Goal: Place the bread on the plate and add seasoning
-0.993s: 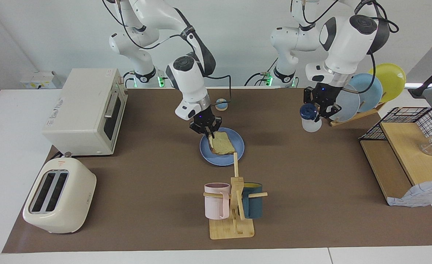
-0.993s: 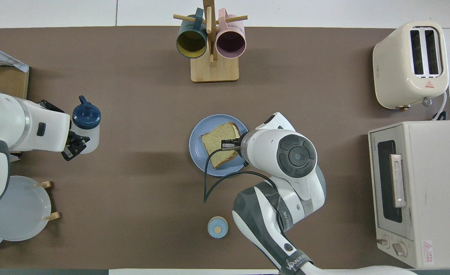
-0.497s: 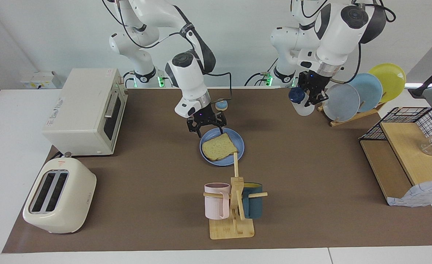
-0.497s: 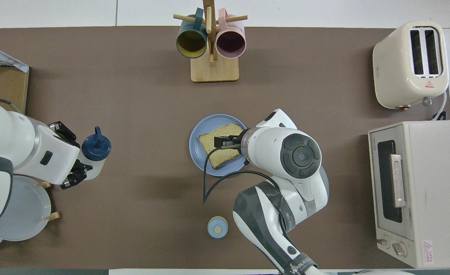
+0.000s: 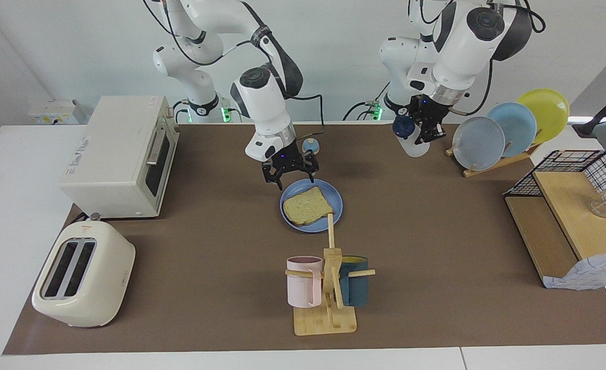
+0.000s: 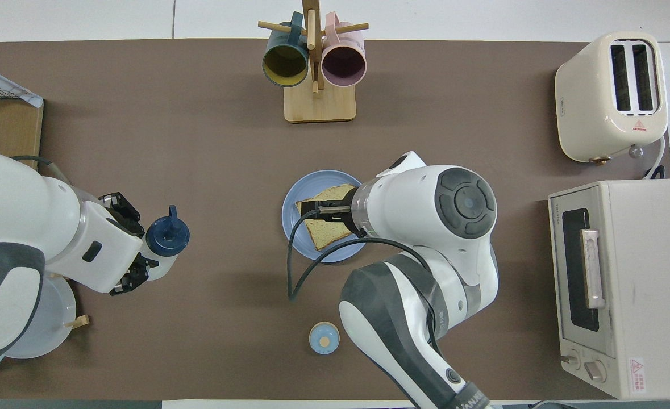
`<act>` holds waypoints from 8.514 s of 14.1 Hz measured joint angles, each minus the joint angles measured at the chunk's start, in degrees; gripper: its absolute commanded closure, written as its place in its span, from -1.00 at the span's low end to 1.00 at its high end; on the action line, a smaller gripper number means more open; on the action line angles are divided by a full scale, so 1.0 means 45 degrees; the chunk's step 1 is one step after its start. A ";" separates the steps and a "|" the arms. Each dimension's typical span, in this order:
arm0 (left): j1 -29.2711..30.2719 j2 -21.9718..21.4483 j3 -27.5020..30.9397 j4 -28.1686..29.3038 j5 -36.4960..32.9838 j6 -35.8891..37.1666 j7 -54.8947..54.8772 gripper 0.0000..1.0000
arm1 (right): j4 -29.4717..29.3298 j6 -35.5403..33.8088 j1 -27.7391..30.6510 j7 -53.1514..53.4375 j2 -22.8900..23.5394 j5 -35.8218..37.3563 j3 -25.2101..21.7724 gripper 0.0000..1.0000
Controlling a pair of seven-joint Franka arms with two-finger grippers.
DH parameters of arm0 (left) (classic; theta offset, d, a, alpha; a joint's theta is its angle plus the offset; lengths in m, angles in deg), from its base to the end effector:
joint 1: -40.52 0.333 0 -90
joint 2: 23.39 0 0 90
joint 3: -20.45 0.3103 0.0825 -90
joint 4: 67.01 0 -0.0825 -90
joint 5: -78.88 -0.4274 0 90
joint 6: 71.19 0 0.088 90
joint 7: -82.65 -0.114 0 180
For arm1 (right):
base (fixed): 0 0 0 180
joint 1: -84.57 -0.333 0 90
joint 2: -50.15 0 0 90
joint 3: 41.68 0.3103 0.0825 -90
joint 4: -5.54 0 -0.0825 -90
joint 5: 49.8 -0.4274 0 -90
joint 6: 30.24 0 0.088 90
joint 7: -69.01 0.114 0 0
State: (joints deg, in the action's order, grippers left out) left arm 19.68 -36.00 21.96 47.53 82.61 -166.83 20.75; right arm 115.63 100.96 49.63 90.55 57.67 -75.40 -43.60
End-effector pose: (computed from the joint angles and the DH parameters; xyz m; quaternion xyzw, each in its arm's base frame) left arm 0.4915 -0.1788 0.5235 0.7604 -0.6462 -0.0384 0.0526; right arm 0.5406 0.3664 0.4171 -0.9763 0.0273 -0.0200 0.2136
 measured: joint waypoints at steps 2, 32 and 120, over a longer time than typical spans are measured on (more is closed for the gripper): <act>-0.0111 -0.0074 -0.0006 0.0128 0.0001 0.0002 -0.0033 1.00 | -0.0703 -0.0700 -0.0013 -0.0001 -0.0020 -0.1309 0.0012 -0.17; -0.0265 -0.0331 0.0033 0.0387 0.0001 -0.0042 -0.0486 1.00 | -0.5518 -0.1182 -0.2398 0.4854 0.0942 0.0213 0.0474 0.43; 0.0557 0.7773 0.0224 0.1245 0.1402 -1.9505 1.1978 -0.82 | -0.4120 -1.0037 0.7656 -0.4293 -0.1674 0.5845 0.0080 -1.00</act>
State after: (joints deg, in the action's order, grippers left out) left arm 22.19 -1.03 22.97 53.13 88.92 -254.60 74.65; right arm 97.09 55.79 84.08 71.24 50.13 -49.10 -43.24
